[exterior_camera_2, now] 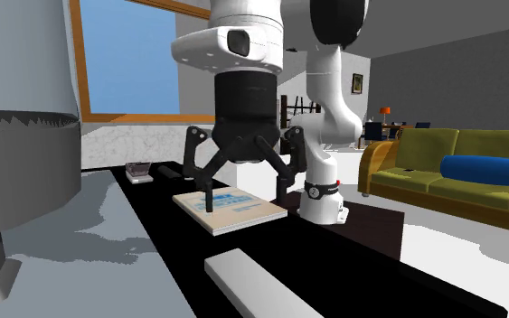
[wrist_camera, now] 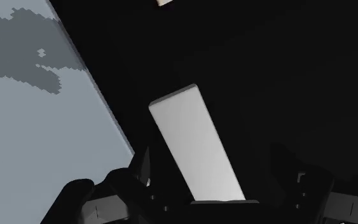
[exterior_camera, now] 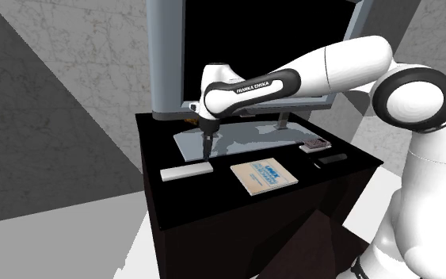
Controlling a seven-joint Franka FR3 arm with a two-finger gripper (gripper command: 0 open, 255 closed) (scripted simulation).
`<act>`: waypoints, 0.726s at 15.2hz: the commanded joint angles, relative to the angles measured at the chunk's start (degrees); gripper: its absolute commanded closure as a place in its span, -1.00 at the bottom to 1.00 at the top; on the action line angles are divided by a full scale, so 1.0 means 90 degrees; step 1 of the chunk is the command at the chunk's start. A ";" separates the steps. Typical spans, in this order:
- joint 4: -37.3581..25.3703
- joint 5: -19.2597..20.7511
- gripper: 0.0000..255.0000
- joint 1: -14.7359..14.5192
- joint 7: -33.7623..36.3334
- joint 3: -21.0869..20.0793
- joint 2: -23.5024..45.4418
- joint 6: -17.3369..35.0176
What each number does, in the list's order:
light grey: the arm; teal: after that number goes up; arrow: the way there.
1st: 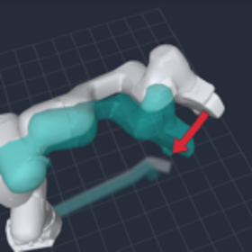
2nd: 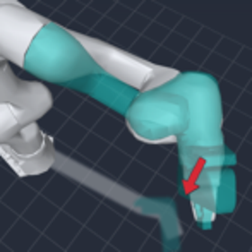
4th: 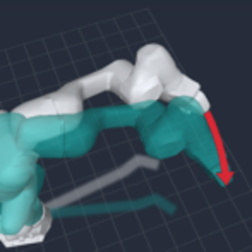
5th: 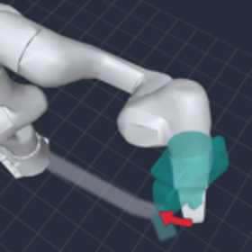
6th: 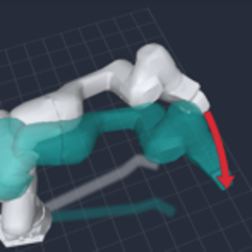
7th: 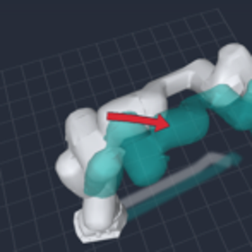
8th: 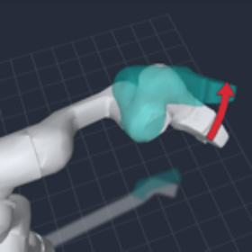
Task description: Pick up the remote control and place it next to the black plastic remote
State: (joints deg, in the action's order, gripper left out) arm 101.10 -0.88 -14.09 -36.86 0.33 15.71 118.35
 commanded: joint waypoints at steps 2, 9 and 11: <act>-0.0628 0.0146 -1.00 -0.0116 -0.0375 -0.0133 0.0685 0.0018; -0.1051 0.0316 -1.00 -0.0245 -0.0688 -0.0248 0.1415 0.0285; -0.0991 0.0320 -1.00 -0.0244 -0.0685 -0.0245 0.1491 0.0420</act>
State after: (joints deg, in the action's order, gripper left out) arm 91.78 1.97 -16.30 -43.00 -1.89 28.72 121.31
